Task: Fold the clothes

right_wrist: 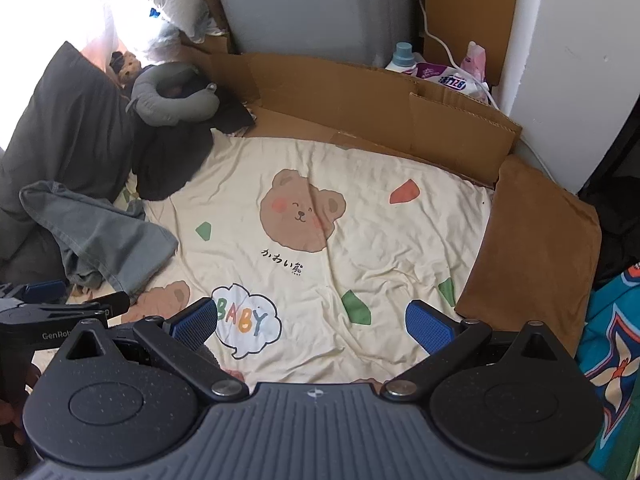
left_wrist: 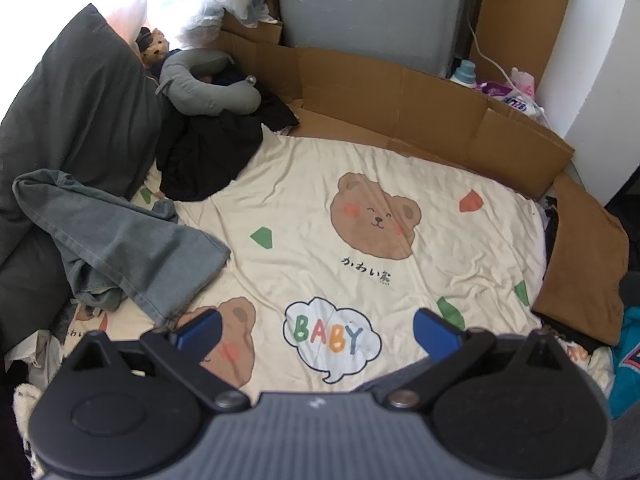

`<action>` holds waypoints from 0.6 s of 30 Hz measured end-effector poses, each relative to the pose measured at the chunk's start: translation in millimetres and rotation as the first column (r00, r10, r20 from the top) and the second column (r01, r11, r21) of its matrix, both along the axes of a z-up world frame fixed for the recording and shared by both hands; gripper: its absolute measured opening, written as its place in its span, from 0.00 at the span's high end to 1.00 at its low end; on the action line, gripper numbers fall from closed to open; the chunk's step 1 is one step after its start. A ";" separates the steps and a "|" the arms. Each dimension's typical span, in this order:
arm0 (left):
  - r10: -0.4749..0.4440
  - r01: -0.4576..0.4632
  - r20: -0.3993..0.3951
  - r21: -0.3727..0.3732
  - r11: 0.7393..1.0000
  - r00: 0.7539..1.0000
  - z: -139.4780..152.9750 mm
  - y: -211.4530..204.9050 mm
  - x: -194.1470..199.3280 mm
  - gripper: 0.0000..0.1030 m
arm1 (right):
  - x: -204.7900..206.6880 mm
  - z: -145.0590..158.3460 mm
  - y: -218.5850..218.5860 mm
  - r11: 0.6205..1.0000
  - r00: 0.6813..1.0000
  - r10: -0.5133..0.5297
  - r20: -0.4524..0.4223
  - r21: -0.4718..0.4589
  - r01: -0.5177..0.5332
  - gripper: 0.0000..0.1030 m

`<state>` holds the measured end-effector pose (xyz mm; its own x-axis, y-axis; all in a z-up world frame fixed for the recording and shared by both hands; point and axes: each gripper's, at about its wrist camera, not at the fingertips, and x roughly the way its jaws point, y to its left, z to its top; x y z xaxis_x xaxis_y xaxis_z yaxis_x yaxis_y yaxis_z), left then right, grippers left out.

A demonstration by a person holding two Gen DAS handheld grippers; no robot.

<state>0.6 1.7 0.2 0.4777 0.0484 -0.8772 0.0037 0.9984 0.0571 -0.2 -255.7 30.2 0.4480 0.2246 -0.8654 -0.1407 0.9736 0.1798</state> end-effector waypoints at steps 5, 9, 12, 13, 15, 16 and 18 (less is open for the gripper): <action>-0.004 0.004 0.000 -0.023 1.000 1.000 0.6 5.2 1.7 0.00 | 4.1 0.3 -1.2 1.000 1.000 -0.002 -0.005 0.007 0.002 0.00; -0.006 0.006 0.002 -0.021 1.000 1.000 2.7 4.8 3.6 0.00 | 5.5 -1.6 -11.1 0.999 1.000 -0.018 0.001 0.044 0.017 0.00; -0.001 0.001 -0.001 -0.024 1.000 1.000 1.1 5.4 2.0 0.00 | -0.2 -1.5 -11.4 0.998 0.999 -0.034 0.005 0.048 0.033 0.00; -0.001 0.001 -0.004 -0.031 1.000 1.000 0.8 7.4 2.2 0.00 | 1.6 -1.3 -14.0 0.998 0.999 -0.038 0.000 0.049 0.038 0.00; -0.002 0.001 -0.008 -0.037 0.999 1.000 0.9 9.4 3.6 0.01 | 1.0 -0.6 -13.8 0.998 0.999 -0.039 0.001 0.045 0.039 0.00; -0.002 0.002 -0.010 -0.040 0.999 1.000 1.2 10.4 4.4 0.01 | 1.0 0.5 -13.3 0.998 0.999 -0.039 0.002 0.041 0.039 0.00; -0.002 0.001 -0.013 -0.042 0.999 1.000 1.7 9.6 4.8 0.01 | 0.5 1.8 -12.1 0.999 0.999 -0.041 0.006 0.036 0.041 0.00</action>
